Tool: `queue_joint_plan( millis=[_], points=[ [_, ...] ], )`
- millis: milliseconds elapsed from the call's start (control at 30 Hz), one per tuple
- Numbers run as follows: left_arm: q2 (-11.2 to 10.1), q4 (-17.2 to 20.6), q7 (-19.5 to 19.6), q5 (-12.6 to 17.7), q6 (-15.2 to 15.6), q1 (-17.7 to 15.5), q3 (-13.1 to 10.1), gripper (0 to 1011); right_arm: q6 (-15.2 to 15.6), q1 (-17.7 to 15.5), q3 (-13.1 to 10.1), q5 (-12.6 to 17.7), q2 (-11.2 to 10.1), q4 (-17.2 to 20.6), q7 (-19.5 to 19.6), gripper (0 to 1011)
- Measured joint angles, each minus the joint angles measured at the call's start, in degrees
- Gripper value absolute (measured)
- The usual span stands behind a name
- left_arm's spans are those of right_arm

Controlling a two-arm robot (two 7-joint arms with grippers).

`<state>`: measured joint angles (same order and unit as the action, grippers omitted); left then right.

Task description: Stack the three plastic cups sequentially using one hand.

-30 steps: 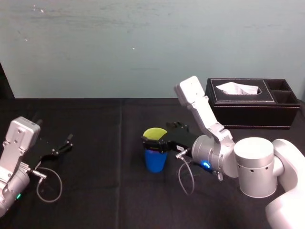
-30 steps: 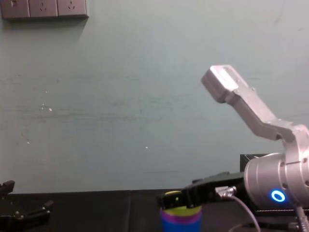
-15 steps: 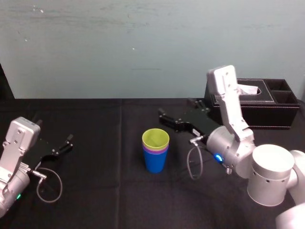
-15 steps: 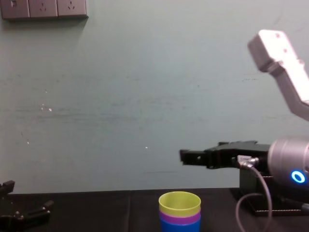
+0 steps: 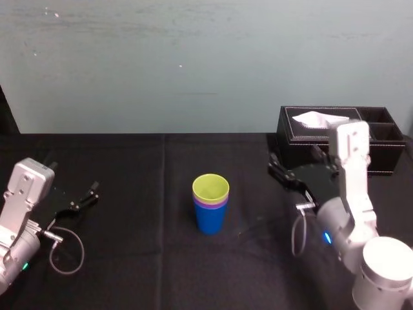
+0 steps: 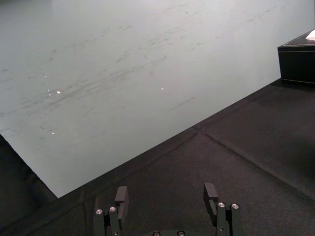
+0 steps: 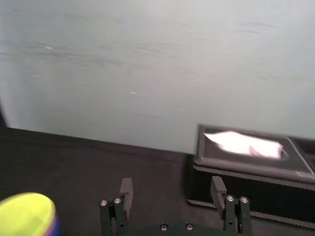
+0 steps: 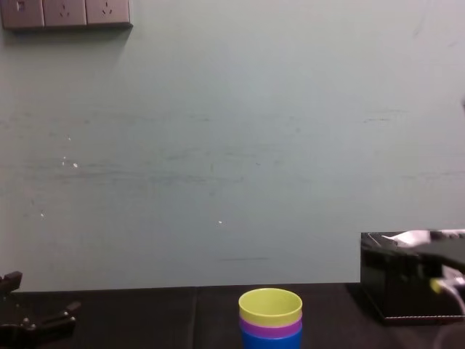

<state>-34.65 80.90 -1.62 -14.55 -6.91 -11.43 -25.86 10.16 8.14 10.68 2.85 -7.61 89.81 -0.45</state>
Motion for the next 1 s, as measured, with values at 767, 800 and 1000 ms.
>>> queue_joint_plan(
  millis=[767, 800, 1000],
  points=[
    [0.0, 0.0, 0.0, 0.0, 0.0, 0.0, 0.0, 1000, -1.7, -2.4, -4.1, -2.5, 3.0, -6.5, 3.7, 1004],
    [0.0, 0.0, 0.0, 0.0, 0.0, 0.0, 0.0, 1000, -1.7, -2.5, -4.1, -2.5, 3.0, -6.5, 3.7, 1004],
    [0.0, 0.0, 0.0, 0.0, 0.0, 0.0, 0.0, 1000, -1.7, -2.5, -4.0, -2.6, 3.0, -6.3, 3.8, 1004]
  ],
)
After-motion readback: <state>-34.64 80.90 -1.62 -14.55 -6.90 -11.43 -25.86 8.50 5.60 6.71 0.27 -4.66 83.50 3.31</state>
